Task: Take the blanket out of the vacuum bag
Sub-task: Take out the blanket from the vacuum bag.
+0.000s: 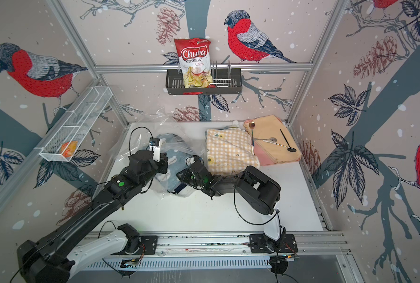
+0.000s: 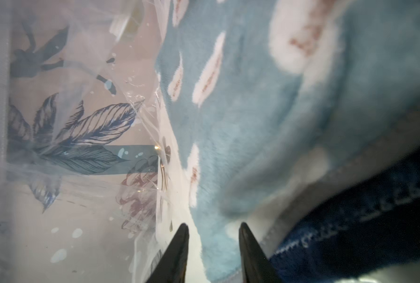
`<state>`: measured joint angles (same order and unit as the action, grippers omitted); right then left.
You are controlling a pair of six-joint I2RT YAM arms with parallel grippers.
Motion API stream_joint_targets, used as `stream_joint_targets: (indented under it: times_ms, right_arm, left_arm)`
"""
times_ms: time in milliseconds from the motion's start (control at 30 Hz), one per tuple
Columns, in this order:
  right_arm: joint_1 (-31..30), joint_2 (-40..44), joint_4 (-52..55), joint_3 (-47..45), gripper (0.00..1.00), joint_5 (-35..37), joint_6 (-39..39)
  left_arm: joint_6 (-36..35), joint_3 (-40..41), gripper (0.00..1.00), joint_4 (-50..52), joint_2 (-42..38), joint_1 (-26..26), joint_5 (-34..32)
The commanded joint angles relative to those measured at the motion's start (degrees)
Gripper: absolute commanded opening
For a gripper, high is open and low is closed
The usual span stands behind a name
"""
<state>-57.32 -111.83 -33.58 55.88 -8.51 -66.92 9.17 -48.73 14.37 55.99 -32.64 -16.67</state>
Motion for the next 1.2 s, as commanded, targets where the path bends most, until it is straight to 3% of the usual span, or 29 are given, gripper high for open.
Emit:
stream_joint_targets:
  times_ms: [0,200,567,1000,1167]
  right_arm:
    - [0.0,-0.2,-1.5,-0.7,0.40,0.7,-1.6]
    - [-0.2,-1.6,-1.2,-0.9,0.50,-0.3,-3.3]
    - [-0.3,-5.0,-3.9,1.3,0.51,-0.2,-4.0]
    - [-1.7,-0.3,-1.7,4.3,0.38,1.8,1.0]
    - [-1.3,-1.7,-0.2,6.6,0.37,1.4,1.4]
  left_arm:
    - [0.1,-0.3,0.05,-2.0,0.2,0.0,0.1]
    - [0.2,-0.3,0.05,-1.8,0.2,-0.1,-0.2]
    - [0.1,-0.3,0.05,-1.8,-0.3,-0.3,-0.6]
    - [0.1,-0.3,0.05,-1.9,-0.4,-0.4,-0.6]
    - [0.1,-0.3,0.05,-1.9,-0.2,-0.4,-0.5]
